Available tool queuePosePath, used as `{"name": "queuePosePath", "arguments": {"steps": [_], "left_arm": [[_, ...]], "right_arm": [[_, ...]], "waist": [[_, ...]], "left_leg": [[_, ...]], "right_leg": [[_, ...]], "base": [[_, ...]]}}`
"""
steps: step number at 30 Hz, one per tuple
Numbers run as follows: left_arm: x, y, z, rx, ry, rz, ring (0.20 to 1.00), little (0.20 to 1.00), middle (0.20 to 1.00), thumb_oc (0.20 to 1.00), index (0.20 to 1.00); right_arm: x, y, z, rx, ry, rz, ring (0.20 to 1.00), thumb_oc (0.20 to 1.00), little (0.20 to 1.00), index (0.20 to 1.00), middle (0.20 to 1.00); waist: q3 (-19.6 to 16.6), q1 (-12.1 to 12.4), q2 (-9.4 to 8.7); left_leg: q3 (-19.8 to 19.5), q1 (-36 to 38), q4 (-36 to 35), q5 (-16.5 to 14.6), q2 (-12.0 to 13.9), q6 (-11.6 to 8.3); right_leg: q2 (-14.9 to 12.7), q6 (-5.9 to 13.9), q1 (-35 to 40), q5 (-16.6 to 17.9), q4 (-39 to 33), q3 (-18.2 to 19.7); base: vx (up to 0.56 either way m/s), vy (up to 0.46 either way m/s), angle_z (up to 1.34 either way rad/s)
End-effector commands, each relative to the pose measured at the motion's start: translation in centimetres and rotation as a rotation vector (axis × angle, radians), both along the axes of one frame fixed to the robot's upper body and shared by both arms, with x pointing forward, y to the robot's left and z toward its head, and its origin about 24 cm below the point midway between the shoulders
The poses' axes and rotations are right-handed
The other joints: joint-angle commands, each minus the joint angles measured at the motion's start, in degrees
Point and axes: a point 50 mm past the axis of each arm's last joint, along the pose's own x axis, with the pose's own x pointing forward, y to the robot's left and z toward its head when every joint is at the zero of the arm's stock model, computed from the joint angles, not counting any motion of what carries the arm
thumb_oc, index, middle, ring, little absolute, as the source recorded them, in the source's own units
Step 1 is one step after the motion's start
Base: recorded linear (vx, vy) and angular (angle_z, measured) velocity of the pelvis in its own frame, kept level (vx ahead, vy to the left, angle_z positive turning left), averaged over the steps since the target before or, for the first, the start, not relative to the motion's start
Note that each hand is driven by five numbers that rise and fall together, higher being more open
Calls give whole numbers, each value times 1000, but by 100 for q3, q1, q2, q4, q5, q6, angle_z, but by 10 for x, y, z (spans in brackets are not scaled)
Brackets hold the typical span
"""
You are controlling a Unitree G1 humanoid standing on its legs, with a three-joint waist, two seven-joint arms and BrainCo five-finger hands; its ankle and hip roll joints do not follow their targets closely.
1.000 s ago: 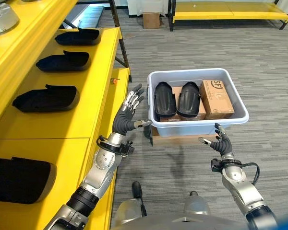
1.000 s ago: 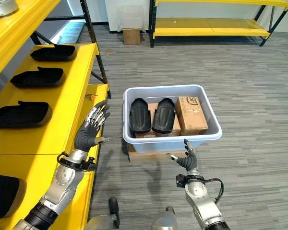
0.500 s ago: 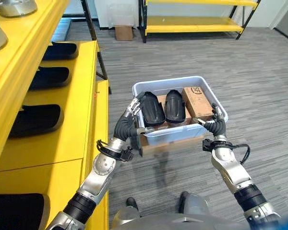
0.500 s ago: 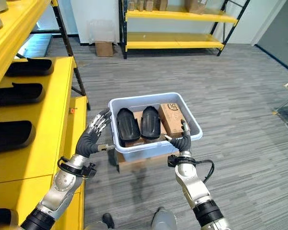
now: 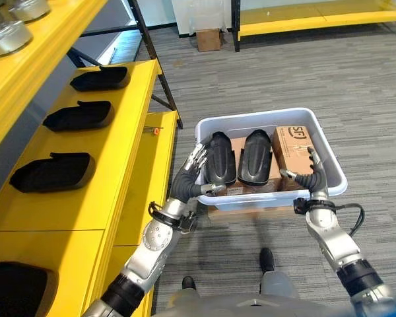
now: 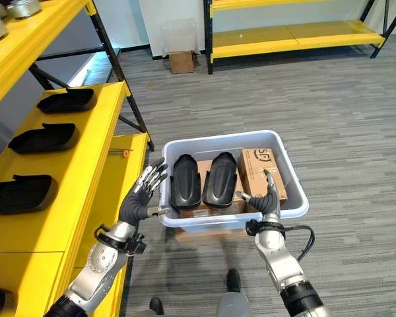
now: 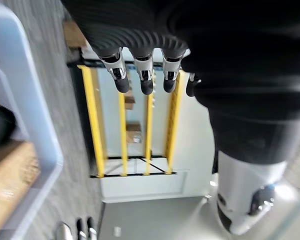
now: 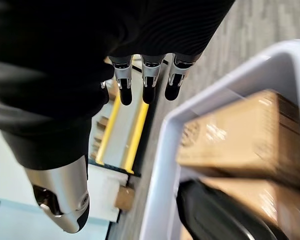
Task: Move parts from the plastic box to the shelf.
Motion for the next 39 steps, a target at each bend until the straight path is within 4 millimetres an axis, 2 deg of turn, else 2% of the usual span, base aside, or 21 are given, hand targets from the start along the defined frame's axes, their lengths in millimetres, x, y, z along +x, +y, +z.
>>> {"name": "queuePosePath", "arguments": {"steps": [1,3,6,7,14,15,16,17,18,19,20,21,24,26,31,34,39], "left_arm": [[7,5,35,-68,-146,7,1000,1000,1000,1000,1000],[10,0,40,-67,-156,-13,1000,1000,1000,1000,1000],[12,-5,39,-69,-154,-26,1000,1000,1000,1000,1000],[10,-7,37,-83,-148,-27,1000,1000,1000,1000,1000],[7,0,36,-82,-163,61,1000,1000,1000,1000,1000],[6,7,33,-93,-151,108,1000,1000,1000,1000,1000],[7,10,33,-96,-147,96,1000,1000,1000,1000,1000],[7,10,32,-95,-145,88,1000,1000,1000,1000,1000],[8,13,29,-97,-143,90,1000,1000,1000,1000,1000],[8,15,28,-104,-145,94,1000,1000,1000,1000,1000],[8,15,29,-113,-149,96,1000,1000,1000,1000,1000],[7,13,31,-112,-154,93,1000,1000,1000,1000,1000],[10,20,28,-94,-138,112,1000,1000,1000,1000,1000],[12,23,27,-91,-124,113,1000,1000,1000,1000,1000],[12,22,27,-57,-130,91,1000,1000,1000,1000,1000],[11,23,31,-61,-137,97,1000,1000,1000,1000,1000],[11,21,35,-70,-148,100,1000,1000,1000,1000,1000]], "right_arm": [[22,7,46,36,-200,16,1000,1000,1000,1000,1000],[35,2,74,33,-254,16,1000,1000,1000,1000,1000],[40,0,84,27,-263,14,1000,1000,1000,1000,1000],[39,-1,84,21,-262,17,1000,1000,1000,1000,1000],[38,1,77,75,-218,45,1000,1000,1000,1000,1000],[34,0,69,78,-197,52,1000,1000,1000,1000,1000],[27,-2,60,80,-191,31,1000,1000,1000,1000,1000],[25,-1,57,81,-192,25,1000,1000,1000,1000,1000],[26,3,52,82,-186,30,1000,1000,1000,1000,1000],[28,5,53,85,-181,36,1000,1000,1000,1000,1000],[30,8,53,90,-179,43,1000,1000,1000,1000,1000],[32,16,50,115,-153,55,1000,1000,1000,1000,1000],[34,20,43,141,-118,77,1000,1000,1000,1000,1000],[31,20,39,150,-115,53,1000,1000,1000,1000,1000],[29,19,37,177,-119,26,1000,1000,1000,1000,1000],[35,20,45,227,-128,1,1000,1000,1000,1000,1000],[43,13,43,441,-85,-56,1000,1000,1000,1000,1000]], "waist": [[341,-30,-404],[464,-42,-329],[529,-93,-219],[554,-145,-113],[628,-225,50],[606,-263,86],[674,-310,113],[719,-301,122],[830,-226,145],[876,-185,174],[920,-148,197],[1029,-37,138],[980,61,28],[1004,69,1],[1048,93,3],[1128,143,-16],[1211,234,-42]], "left_leg": [[-109,181,82,-719,-226,50],[-113,-35,114,-530,-100,-44],[-69,-116,126,-327,-23,-130],[-14,-120,63,-232,2,-165],[138,-107,218,-170,11,-196],[342,-132,578,-105,15,-200],[659,-358,1282,257,188,-347],[638,-529,1502,271,163,-357],[447,-774,1414,211,-19,-274],[398,-856,1021,289,-45,-263],[404,-980,615,454,-6,-299],[137,-1342,397,884,86,-377],[28,-1308,321,384,32,-277],[111,-1172,247,179,12,-248],[174,-884,-36,46,-123,-174],[164,-845,-137,-18,-211,-99],[62,-891,-207,-33,-229,-61]], "right_leg": [[-237,-10,-490,-57,766,207],[-186,-124,-630,-200,926,143],[-156,-196,-675,-290,986,106],[-172,-216,-731,-346,1047,77],[-179,-350,-952,-624,1475,-55],[-189,-468,-953,-738,1556,-206],[-170,-607,-836,-802,1506,-498],[-153,-632,-800,-819,1495,-531],[-131,-559,-807,-817,1540,-425],[-99,-504,-811,-782,1491,-338],[-73,-463,-759,-776,1406,-267],[-106,-456,-512,-789,1265,-134],[-232,-397,-483,-909,1387,-103],[-260,-353,-521,-924,1483,-183],[-282,-200,-605,-736,1371,-206],[-286,-159,-644,-641,1260,-222],[-234,-193,-665,-582,1126,-180]], "base": [[-11,-79,19],[-9,-49,9],[65,23,9],[120,27,20],[87,-61,3],[91,-281,21],[71,-301,41],[42,-198,113],[61,5,96],[87,157,75],[160,307,21],[185,305,24],[144,196,-15],[81,94,-70],[48,81,-60],[3,38,17],[20,-18,15]]}}
